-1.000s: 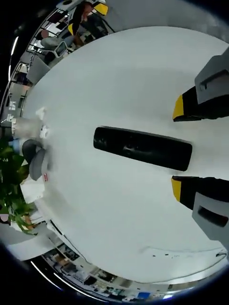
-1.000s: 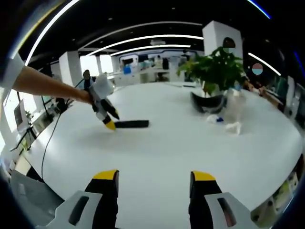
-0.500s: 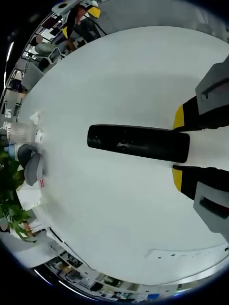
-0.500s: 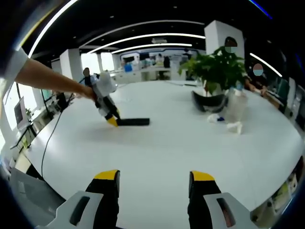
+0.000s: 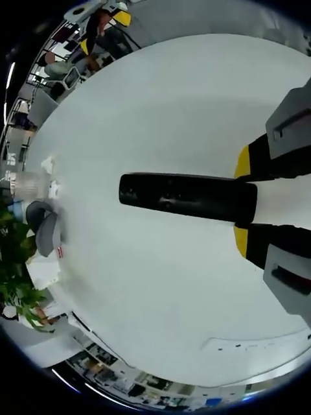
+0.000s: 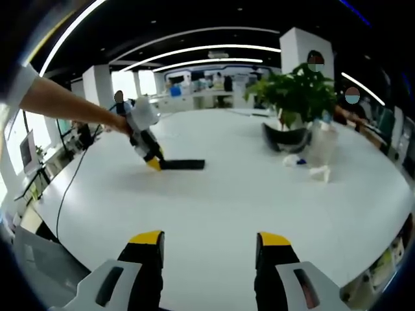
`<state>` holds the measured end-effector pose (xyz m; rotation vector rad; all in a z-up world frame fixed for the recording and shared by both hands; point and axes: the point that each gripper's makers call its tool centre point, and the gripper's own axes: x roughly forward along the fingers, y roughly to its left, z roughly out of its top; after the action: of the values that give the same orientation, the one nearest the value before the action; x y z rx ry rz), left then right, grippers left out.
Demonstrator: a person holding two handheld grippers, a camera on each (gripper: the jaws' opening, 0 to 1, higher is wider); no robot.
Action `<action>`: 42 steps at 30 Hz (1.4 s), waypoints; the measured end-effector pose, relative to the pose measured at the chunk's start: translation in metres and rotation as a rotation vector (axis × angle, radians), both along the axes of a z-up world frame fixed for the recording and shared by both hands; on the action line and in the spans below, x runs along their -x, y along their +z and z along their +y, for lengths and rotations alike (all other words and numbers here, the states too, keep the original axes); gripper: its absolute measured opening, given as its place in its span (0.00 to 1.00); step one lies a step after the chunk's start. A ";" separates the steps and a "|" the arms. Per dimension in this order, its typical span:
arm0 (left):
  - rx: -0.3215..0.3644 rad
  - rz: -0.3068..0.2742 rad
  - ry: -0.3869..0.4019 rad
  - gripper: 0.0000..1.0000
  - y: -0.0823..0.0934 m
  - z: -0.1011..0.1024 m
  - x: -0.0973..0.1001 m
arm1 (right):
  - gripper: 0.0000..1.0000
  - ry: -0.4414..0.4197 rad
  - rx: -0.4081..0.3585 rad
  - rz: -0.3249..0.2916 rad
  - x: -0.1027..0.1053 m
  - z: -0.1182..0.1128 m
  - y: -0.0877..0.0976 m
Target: Press the specified remote control buttons in sequence, fully releasing each button before pressing the next.
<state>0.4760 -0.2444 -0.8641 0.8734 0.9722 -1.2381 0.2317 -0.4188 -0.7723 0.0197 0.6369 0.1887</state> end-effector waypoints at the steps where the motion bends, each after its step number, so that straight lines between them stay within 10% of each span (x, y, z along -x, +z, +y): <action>1: -0.007 0.001 0.001 0.24 0.000 0.000 0.000 | 0.54 0.000 0.000 -0.001 0.000 0.000 0.000; 42: -0.204 0.002 -0.017 0.23 -0.005 0.005 0.043 | 0.53 -0.016 0.021 -0.024 -0.002 -0.004 0.004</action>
<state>0.4331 -0.2396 -0.8687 1.0410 1.1080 -1.1682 0.2332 -0.4231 -0.7687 0.0021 0.6149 0.1660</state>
